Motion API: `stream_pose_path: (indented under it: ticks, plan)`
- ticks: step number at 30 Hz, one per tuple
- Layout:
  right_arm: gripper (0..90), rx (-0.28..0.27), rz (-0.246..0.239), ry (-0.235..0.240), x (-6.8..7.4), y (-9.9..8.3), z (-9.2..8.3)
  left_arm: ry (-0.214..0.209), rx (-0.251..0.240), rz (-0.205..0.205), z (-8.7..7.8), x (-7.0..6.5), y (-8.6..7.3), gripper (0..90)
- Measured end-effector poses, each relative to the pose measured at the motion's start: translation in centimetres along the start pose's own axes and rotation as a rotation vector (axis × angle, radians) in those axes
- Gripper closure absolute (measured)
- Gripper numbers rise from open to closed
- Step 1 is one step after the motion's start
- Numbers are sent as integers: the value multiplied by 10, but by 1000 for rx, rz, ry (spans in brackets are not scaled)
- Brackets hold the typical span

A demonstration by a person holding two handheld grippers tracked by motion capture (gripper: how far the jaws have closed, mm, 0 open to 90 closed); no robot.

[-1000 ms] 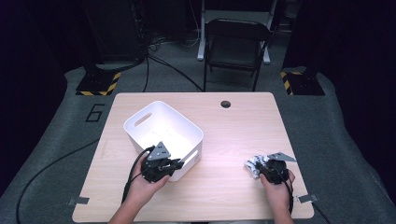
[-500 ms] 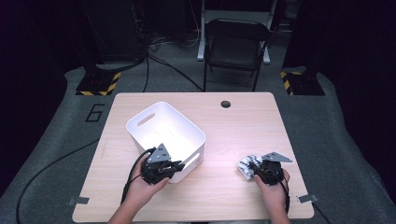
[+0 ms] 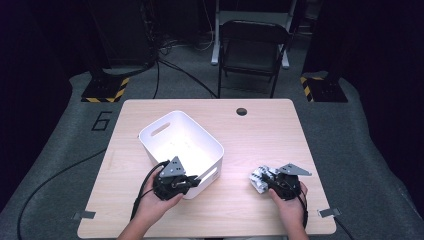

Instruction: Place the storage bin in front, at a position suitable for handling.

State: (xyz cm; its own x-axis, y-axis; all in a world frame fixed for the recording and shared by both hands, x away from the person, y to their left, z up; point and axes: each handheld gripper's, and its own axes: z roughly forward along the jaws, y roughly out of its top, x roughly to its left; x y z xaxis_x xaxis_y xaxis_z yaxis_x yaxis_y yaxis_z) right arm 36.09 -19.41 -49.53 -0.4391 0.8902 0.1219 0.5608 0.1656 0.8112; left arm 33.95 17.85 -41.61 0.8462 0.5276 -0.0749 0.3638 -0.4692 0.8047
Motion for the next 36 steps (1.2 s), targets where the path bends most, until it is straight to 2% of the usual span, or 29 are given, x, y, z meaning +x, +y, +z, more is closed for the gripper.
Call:
stream_pose_path:
  ticks: [1,6,11,19,21,22,23,31,33,36]
  plan:
    - [744,2,-17,15,3,1,-2,-2,-1,6,0,-1,0,830]
    - [744,-25,-24,38,10,3,-7,-19,-1,17,2,-5,1,829]
    - [743,-57,-48,83,23,6,-11,-55,1,39,6,-12,3,827]
    - [743,-105,-98,147,38,13,-14,-71,-2,43,9,-16,4,826]
    - [743,-124,-110,189,43,15,-17,-73,0,43,9,-18,4,826]
    - [743,-124,-110,189,43,15,-17,-73,0,43,9,-18,4,825]
    - [743,-146,-109,209,46,17,-21,-75,-4,44,9,-18,4,825]
    - [742,-224,-141,259,52,27,-36,-88,-4,52,10,-20,4,824]
    - [742,-258,-155,295,54,32,-41,-89,0,54,10,-21,4,823]
    - [742,-276,-160,309,56,35,-42,-95,-1,58,11,-22,4,823]
